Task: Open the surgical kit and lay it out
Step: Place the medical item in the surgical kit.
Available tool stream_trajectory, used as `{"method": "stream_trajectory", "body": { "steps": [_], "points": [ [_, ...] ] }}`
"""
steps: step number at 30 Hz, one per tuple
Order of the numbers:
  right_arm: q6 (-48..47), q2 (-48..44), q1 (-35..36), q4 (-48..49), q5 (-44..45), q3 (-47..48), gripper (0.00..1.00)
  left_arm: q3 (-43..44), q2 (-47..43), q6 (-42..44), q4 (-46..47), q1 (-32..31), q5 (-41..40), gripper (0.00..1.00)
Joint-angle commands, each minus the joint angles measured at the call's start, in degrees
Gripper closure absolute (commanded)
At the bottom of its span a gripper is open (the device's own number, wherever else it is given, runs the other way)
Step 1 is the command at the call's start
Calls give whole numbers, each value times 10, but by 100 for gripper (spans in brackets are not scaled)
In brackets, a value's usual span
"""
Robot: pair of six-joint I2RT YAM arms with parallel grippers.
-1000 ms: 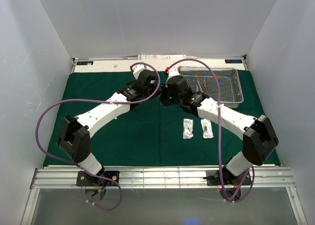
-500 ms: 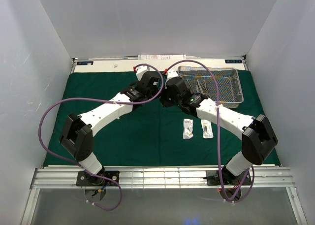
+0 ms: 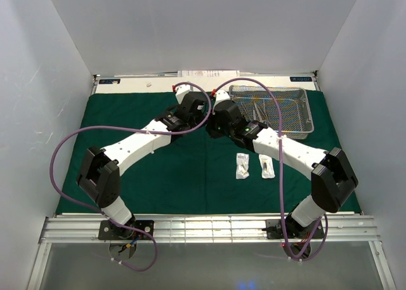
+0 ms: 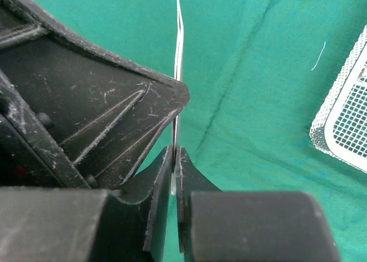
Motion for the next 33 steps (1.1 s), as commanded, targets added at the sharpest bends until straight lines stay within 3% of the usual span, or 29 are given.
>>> {"method": "stream_trajectory", "body": {
  "steps": [1,6,9,14,18,27,33],
  "points": [
    [-5,7,4,23,-2,-2,88,-6,-5,-1,26,1,-1,100],
    [-4,2,4,23,-4,-4,75,-22,-6,-5,31,12,-10,100],
    [-4,-7,3,20,-14,-6,74,-30,-4,5,37,21,-13,100],
    [-7,-31,3,11,-24,-7,72,-36,-3,63,49,42,-40,100],
    [-26,-68,-2,-12,-11,-14,63,-37,-5,129,63,82,-38,100],
    [-47,-177,-35,-67,32,-83,55,0,61,311,58,230,127,100],
    [-51,-218,-55,-94,34,-110,54,73,152,376,23,299,201,100]
  ]
}}
